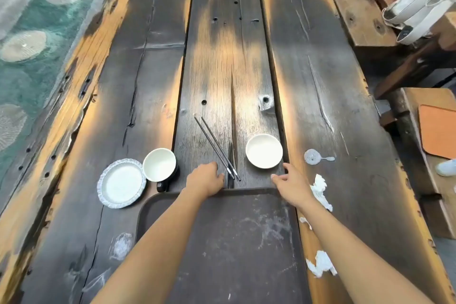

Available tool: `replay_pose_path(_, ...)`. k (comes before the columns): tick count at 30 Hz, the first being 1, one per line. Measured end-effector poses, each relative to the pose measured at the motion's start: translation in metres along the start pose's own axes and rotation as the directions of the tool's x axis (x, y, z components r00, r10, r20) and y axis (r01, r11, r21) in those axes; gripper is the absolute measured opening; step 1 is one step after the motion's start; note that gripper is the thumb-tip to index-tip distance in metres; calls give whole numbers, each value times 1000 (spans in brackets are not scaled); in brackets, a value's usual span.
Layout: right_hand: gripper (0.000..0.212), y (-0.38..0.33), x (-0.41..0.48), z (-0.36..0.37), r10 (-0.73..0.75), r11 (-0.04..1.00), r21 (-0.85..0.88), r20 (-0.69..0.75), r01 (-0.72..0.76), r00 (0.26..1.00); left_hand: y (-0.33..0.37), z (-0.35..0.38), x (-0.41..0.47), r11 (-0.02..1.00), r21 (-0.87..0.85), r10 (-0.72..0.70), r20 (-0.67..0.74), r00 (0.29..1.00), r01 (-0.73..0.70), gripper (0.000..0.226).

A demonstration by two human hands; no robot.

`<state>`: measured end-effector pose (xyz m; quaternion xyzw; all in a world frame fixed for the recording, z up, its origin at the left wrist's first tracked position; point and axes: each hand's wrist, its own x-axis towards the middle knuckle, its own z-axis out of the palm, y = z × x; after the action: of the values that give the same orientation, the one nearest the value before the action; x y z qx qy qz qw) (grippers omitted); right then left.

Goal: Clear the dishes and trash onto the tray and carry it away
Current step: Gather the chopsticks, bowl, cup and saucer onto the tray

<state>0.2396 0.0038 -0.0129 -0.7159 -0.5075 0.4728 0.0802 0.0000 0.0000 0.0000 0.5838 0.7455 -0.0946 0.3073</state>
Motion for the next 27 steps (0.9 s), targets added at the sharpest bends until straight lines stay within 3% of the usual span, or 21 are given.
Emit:
replay_pose_path(3,67,-7,22,7,93,951,297,-21,-83,995,7,-4,31,996,-54,-77,-21,997,76,37)
replay_pose_path(5,61,-11,37,12,166,877,461,-17,-139,986,13,-5,52,983,-100,-160,-21,987,157,49)
replay_pose_path(8,50,-12,50,19,220,791,586,-8,-174,975,17,-2,70,976,-74,-208,-30,978,205,64)
replay_pose_path(11,45,-8,60,21,247,758,621,8,-199,969,11,0,78,980,-28,-197,-34,980,196,63)
replay_pose_path(16,33,-6,63,13,235,732,651,40,-203,971,-12,-10,86,977,13,-214,27,977,213,40)
replay_pose_path(20,35,-3,64,12,222,730,657,33,-189,974,-17,-13,94,963,-77,-260,-33,965,257,43)
replay_pose_path(27,24,-11,65,11,244,717,675,-10,-173,970,-17,-13,110,918,-243,-321,10,947,314,11)
